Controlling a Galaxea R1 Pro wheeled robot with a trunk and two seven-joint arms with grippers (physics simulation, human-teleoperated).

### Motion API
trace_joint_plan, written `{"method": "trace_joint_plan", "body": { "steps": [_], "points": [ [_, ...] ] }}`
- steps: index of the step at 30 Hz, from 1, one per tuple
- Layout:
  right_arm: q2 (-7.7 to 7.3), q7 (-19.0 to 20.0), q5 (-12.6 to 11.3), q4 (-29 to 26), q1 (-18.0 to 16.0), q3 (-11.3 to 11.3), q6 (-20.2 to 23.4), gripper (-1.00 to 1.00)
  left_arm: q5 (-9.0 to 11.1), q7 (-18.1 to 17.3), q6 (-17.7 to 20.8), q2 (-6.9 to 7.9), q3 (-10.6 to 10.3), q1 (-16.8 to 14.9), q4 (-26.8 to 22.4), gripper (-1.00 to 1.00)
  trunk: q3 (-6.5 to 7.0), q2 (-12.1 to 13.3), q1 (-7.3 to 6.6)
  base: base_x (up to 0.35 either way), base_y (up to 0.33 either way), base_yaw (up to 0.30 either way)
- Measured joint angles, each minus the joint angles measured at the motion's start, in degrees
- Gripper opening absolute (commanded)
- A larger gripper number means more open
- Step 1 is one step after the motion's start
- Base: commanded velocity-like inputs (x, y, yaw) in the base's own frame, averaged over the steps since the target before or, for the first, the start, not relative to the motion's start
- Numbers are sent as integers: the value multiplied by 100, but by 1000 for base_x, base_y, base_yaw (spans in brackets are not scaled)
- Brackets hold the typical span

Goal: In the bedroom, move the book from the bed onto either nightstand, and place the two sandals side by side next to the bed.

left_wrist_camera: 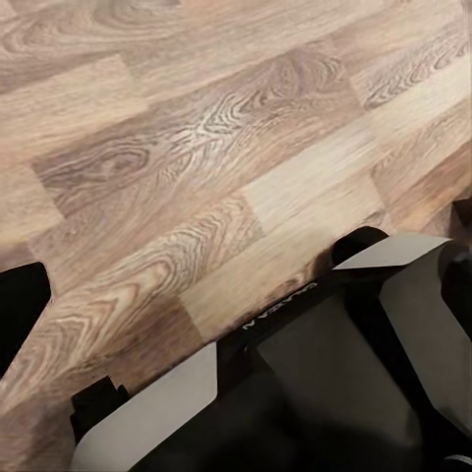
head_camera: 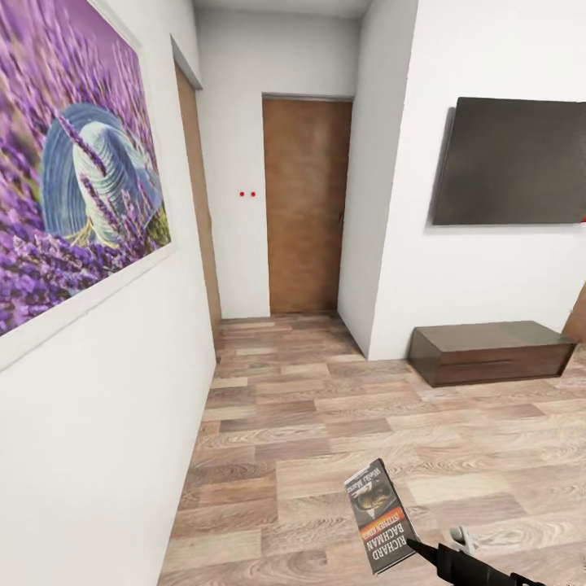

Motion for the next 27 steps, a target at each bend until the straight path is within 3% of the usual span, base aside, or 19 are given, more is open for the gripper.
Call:
{"method": "trace_joint_plan", "body": {
  "steps": [27],
  "points": [
    [0,0,1,0,0,0,0,-100,0,0,0,0,0,0,-2,100,0,0,0,327,0,-283]
  ]
}}
